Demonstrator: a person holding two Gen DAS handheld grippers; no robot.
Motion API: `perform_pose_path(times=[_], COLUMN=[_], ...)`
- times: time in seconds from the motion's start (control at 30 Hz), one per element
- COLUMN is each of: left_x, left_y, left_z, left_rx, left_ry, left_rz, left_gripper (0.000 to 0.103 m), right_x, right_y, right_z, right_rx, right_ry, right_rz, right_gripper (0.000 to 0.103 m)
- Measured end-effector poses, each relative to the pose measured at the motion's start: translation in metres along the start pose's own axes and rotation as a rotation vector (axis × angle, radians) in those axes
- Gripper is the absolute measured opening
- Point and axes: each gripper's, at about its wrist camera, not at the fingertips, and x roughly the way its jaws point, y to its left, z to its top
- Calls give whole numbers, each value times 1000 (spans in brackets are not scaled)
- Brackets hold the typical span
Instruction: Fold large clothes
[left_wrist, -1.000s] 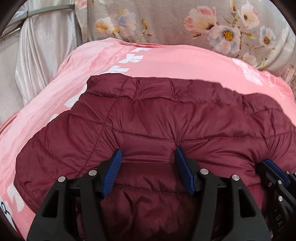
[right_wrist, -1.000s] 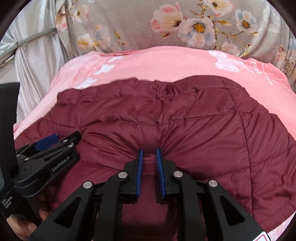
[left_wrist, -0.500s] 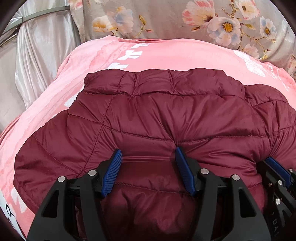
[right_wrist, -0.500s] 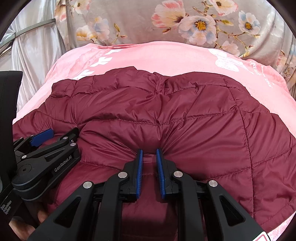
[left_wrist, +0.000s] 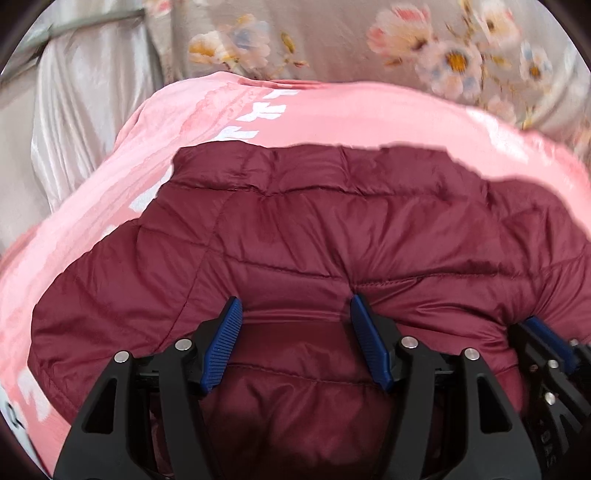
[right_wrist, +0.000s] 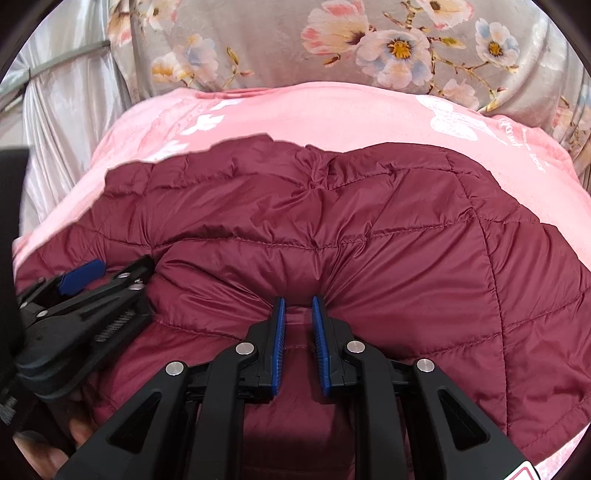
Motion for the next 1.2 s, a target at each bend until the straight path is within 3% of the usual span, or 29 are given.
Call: perform_pose_path(times=[0.17, 0.23, 0.33, 0.43, 0.53, 0.63, 0.7, 0.8, 0.87, 0.9, 1.03, 1.2], left_x=[-48, -60, -69, -63, -51, -33, -33, -27, -24, -24, -49, -99], left_y=[71, 100, 139, 169, 188, 195, 192, 181, 174, 169, 154, 132], left_z=[-15, -23, -33, -38, -49, -55, -52, -45, -39, -36, -17, 8], left_rx=[-225, -296, -410, -479, -534, -598, -579, -571, -569, -567, -499, -394], left_ry=[-9, -4, -5, 34, 76, 128, 118, 133, 149, 164, 97, -14], left_rz=[-135, -112, -115, -69, -59, -120, -123, -205, -288, -314, -341, -423], left_gripper=[66, 77, 79, 82, 83, 91, 92, 92, 75, 62, 27, 19], right_x=[-45, -51, -45, -39, -37, -34, -33, -31, -31, -31, -35, -50], right_y=[18, 34, 54, 61, 64, 66, 70, 76, 77, 76, 74, 68], right_z=[-7, -13, -24, -31, -34, -38, -39, -41, -41, -41, -41, -51], right_rx=[27, -13, -56, -72, -81, -84, -104, -125, -126, -125, -95, -39], right_ry=[-22, -27, -6, -3, -5, -8, -16, -21, -22, -22, -33, -56], right_rz=[67, 87, 102, 81, 72, 61, 38, 14, 11, 12, 37, 82], right_gripper=[19, 19, 19, 19, 20, 20, 20, 20, 20, 20, 20, 21])
